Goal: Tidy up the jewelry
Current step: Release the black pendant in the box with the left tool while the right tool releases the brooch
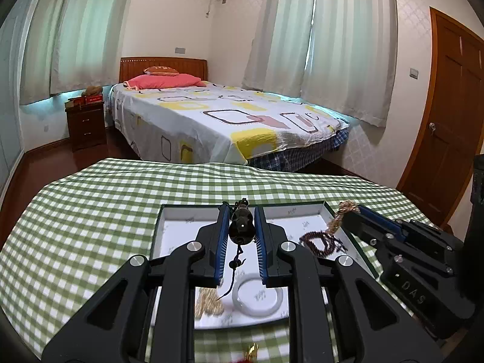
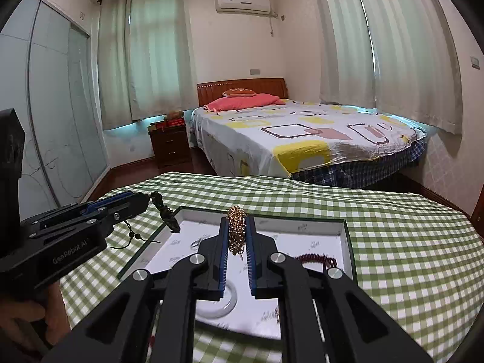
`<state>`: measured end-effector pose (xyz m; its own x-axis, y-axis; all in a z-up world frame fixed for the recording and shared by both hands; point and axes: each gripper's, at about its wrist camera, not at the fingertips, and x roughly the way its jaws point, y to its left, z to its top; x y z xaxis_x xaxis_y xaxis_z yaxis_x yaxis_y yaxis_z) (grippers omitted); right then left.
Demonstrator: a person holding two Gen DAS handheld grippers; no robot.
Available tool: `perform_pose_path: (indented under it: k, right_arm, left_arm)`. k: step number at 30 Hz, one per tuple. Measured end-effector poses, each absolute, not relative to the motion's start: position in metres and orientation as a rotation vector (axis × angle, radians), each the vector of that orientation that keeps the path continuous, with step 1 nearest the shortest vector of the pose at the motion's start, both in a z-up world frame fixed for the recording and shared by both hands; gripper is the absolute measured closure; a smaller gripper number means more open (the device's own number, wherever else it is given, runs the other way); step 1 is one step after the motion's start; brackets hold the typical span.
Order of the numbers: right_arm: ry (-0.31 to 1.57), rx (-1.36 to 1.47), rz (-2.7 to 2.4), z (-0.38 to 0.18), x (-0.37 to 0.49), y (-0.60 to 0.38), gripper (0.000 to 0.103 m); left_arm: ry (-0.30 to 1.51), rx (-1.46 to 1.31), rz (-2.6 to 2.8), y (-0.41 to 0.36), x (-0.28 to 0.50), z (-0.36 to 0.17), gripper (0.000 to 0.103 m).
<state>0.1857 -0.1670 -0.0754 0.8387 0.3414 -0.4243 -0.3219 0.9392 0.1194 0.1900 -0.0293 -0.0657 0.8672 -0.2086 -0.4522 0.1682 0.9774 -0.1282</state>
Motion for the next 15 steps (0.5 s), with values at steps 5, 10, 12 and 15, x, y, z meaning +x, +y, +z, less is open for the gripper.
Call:
perform_pose_path:
  k: [5, 10, 12, 15]
  right_arm:
    - [0.510, 0.059, 0.332, -0.100, 0.216, -0.167, 0.092]
    - [0.599, 0.081, 0.303, -0.132, 0.244, -0.167, 0.092]
    - [0.633, 0.081, 0.293, -0.141, 0.251, -0.166, 0.092]
    - [0.686, 0.073, 0.285, -0.154, 0.261, -0.163, 0.092]
  left_arm:
    - [0.543, -0.070, -0.195, -0.041, 0.226, -0.092, 0.086]
    - [0.619, -0.058, -0.182, -0.044, 0.253, -0.123, 0.086]
    - [0.650, -0.056, -0.177, -0.044, 0.262, -0.134, 0.086]
    - [0.703, -0.054, -0.166, -0.042, 0.275, -0.149, 0.086]
